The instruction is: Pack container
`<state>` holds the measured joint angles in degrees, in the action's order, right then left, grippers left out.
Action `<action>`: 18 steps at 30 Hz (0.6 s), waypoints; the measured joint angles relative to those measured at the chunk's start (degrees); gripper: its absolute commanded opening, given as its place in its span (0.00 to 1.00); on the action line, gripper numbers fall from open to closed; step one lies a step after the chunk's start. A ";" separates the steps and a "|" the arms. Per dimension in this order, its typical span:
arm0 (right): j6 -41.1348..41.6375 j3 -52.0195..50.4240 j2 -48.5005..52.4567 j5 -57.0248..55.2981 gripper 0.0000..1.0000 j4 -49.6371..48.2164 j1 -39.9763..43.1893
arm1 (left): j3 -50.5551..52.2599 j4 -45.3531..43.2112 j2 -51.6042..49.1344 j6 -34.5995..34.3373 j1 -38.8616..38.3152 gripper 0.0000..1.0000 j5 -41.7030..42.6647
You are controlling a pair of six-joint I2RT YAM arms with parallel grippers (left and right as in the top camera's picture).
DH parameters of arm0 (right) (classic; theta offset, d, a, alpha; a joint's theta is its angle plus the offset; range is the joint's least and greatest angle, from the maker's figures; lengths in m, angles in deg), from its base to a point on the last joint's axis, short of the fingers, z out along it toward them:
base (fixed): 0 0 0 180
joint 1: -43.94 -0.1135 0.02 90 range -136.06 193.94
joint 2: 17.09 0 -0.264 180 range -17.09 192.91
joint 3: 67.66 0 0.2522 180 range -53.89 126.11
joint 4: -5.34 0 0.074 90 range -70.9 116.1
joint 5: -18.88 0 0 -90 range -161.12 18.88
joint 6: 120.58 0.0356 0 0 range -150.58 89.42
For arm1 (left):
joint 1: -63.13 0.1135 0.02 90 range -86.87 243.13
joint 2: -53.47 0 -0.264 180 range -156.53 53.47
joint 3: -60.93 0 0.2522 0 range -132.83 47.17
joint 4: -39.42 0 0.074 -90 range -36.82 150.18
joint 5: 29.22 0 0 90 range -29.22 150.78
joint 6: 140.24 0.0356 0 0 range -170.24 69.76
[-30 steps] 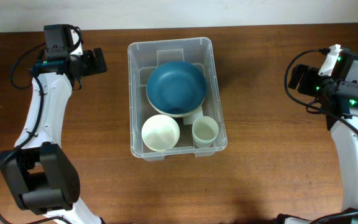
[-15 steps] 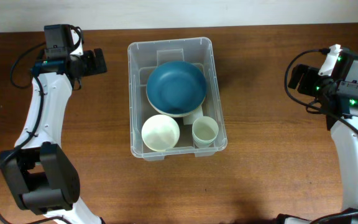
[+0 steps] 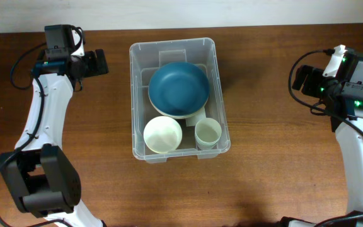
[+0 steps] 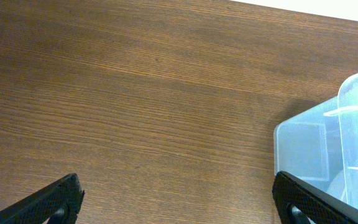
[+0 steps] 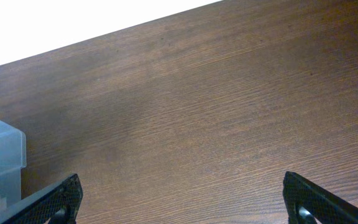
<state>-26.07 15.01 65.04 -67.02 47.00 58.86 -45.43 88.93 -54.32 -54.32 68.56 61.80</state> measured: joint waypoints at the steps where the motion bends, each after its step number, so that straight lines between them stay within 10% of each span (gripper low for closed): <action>1: 0.02 0.00 0.00 0.00 0.99 0.00 0.00 | 0.00 0.00 0.00 0.00 0.00 0.99 0.00; 18: 0.04 -0.02 -9.73 -0.02 0.99 0.44 -0.68 | 0.00 0.02 0.00 0.00 0.00 0.99 0.00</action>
<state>-26.02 14.99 55.31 -67.04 47.44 58.18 -45.43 88.95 -54.32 -54.32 68.56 61.80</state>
